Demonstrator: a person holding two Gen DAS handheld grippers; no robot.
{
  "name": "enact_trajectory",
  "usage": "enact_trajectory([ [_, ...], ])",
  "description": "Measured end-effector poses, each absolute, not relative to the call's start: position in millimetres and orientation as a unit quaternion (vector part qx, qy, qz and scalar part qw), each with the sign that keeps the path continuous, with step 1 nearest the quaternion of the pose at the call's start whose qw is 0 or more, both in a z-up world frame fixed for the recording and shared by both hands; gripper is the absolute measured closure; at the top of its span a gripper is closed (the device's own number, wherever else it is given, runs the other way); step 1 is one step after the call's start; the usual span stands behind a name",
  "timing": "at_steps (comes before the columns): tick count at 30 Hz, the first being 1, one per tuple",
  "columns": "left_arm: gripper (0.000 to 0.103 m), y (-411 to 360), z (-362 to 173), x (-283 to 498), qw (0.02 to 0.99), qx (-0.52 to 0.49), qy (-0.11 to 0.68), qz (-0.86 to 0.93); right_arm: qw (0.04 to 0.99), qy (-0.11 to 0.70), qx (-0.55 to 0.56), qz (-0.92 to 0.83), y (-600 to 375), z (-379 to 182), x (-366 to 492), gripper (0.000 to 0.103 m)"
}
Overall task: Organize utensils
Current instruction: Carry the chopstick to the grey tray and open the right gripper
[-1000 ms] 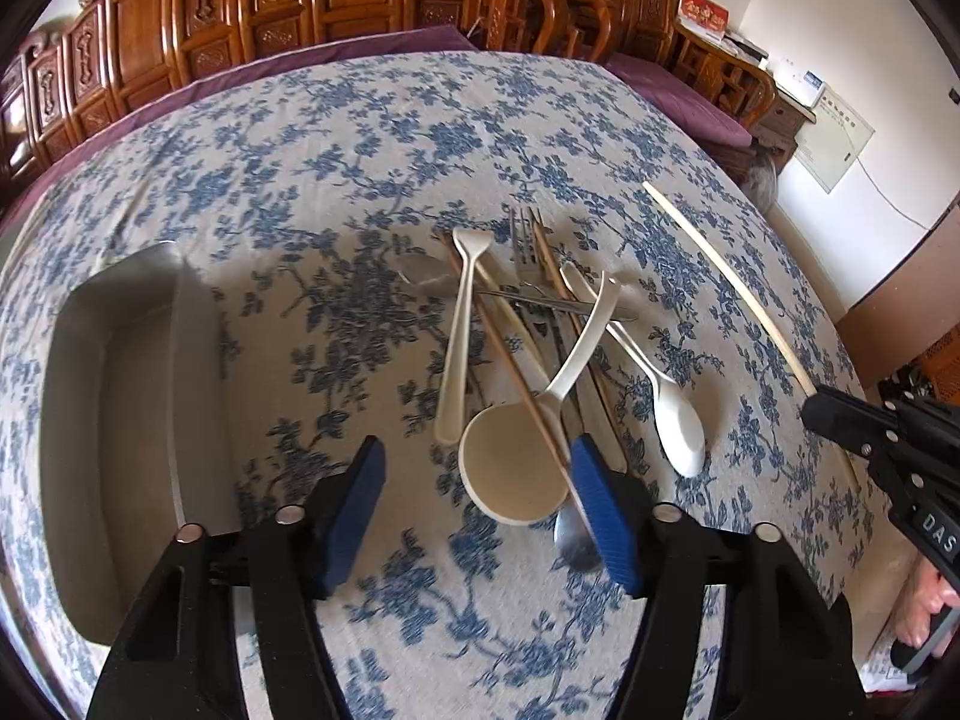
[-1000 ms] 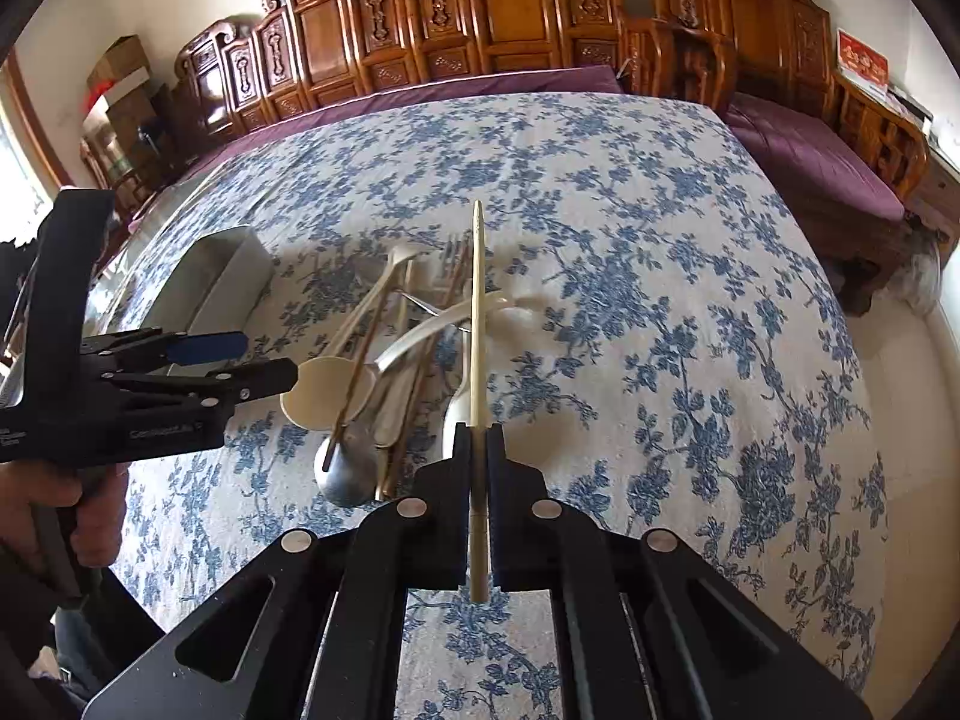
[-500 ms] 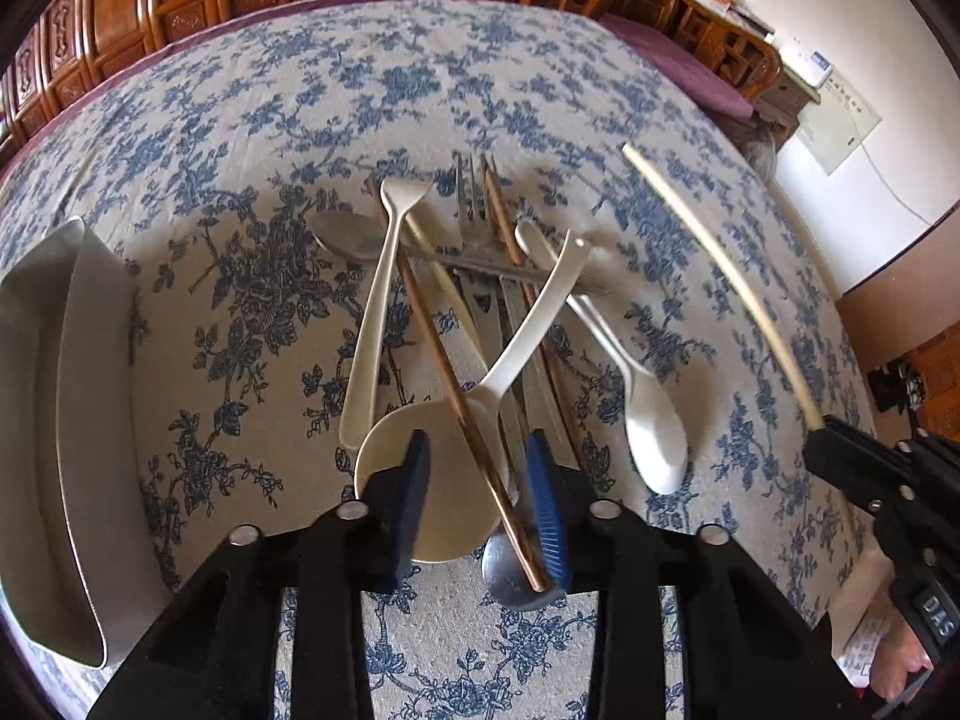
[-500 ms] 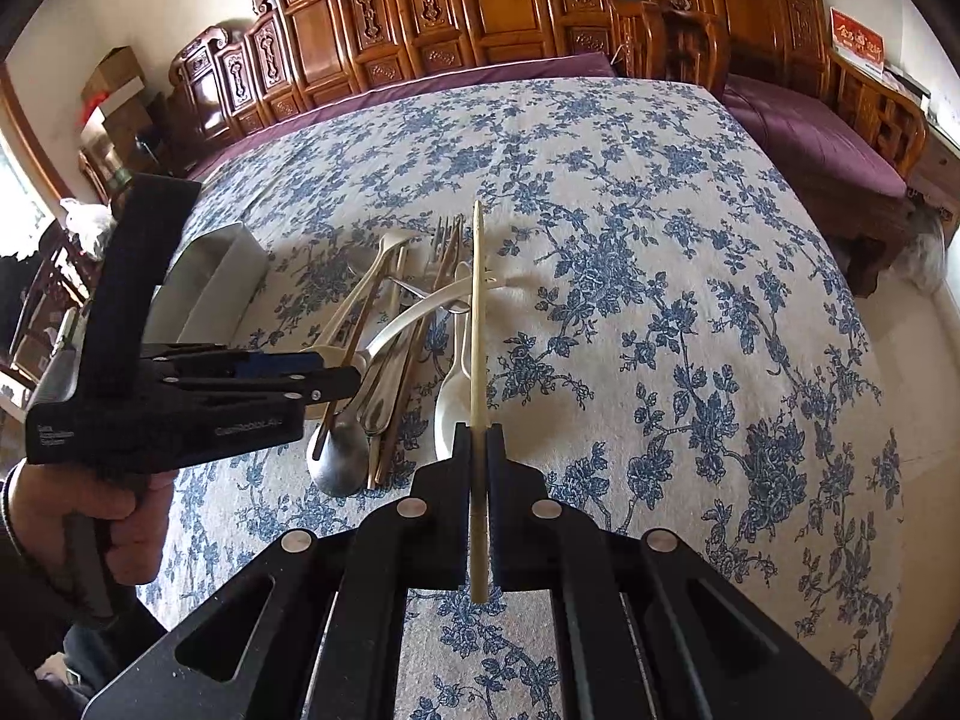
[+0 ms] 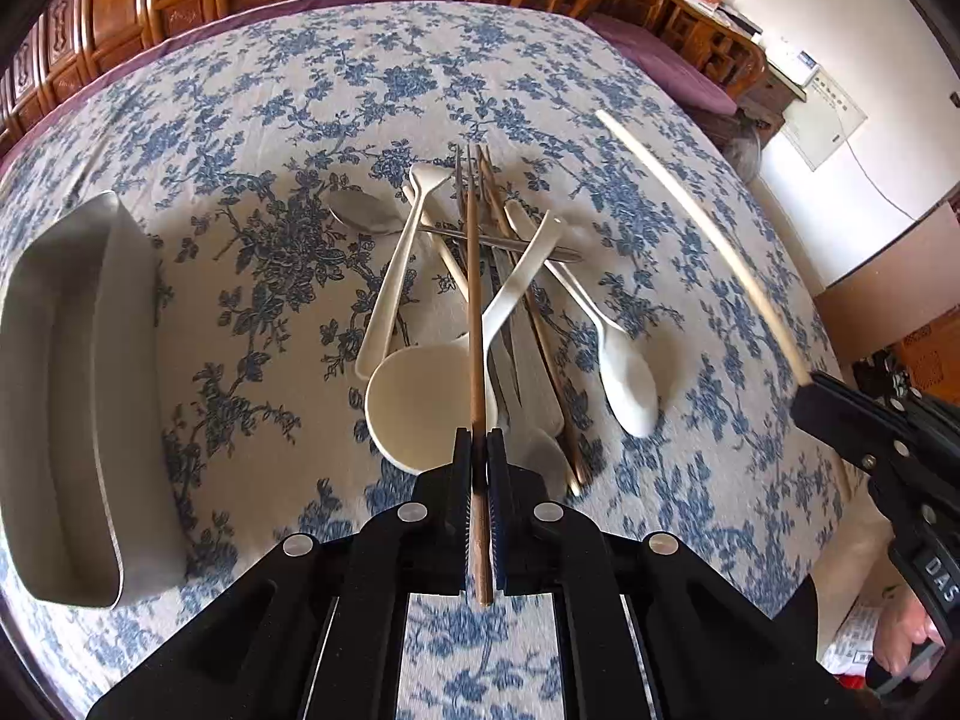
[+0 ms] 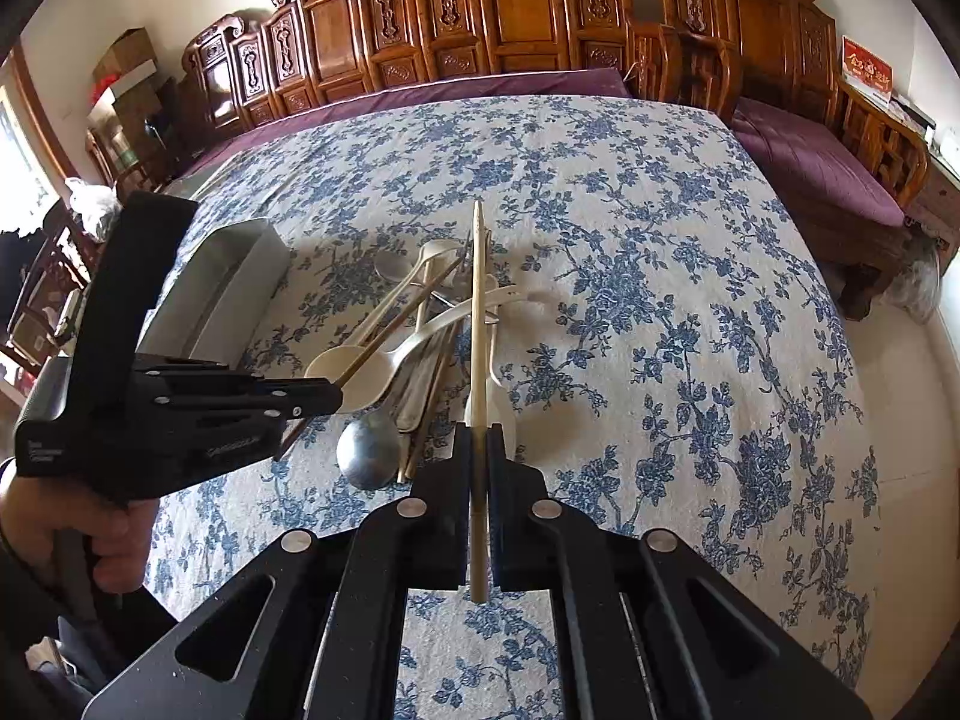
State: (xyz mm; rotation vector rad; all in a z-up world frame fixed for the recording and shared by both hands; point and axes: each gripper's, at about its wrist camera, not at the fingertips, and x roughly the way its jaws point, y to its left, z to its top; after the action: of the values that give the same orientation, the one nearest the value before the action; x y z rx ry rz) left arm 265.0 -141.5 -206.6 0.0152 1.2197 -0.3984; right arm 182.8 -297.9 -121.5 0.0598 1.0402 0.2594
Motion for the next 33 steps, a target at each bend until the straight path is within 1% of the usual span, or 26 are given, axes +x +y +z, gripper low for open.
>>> enact_trajectory([
  [9, 0.099, -103.0, -168.4, 240.6, 0.818, -0.007, 0.541, -0.197, 0.866, 0.482, 0.023, 0.133, -268.7, -105.1, 178.6, 0.097],
  [16, 0.099, -47.8, -149.1, 229.2, 0.831, -0.016, 0.528, -0.177, 0.862, 0.479, 0.002, 0.167, -219.0, -100.1, 184.0, 0.097],
  [25, 0.099, 28.8, -149.7, 236.2, 0.837, -0.04, 0.53, -0.126, 0.85, 0.483, -0.014, 0.211, -150.1, -96.6, 202.3, 0.097],
  [33, 0.099, 61.4, -170.5, 255.0, 0.828, -0.049, 0.549, -0.103, 0.839, 0.492, -0.027, 0.232, -110.8, -96.2, 214.9, 0.097],
])
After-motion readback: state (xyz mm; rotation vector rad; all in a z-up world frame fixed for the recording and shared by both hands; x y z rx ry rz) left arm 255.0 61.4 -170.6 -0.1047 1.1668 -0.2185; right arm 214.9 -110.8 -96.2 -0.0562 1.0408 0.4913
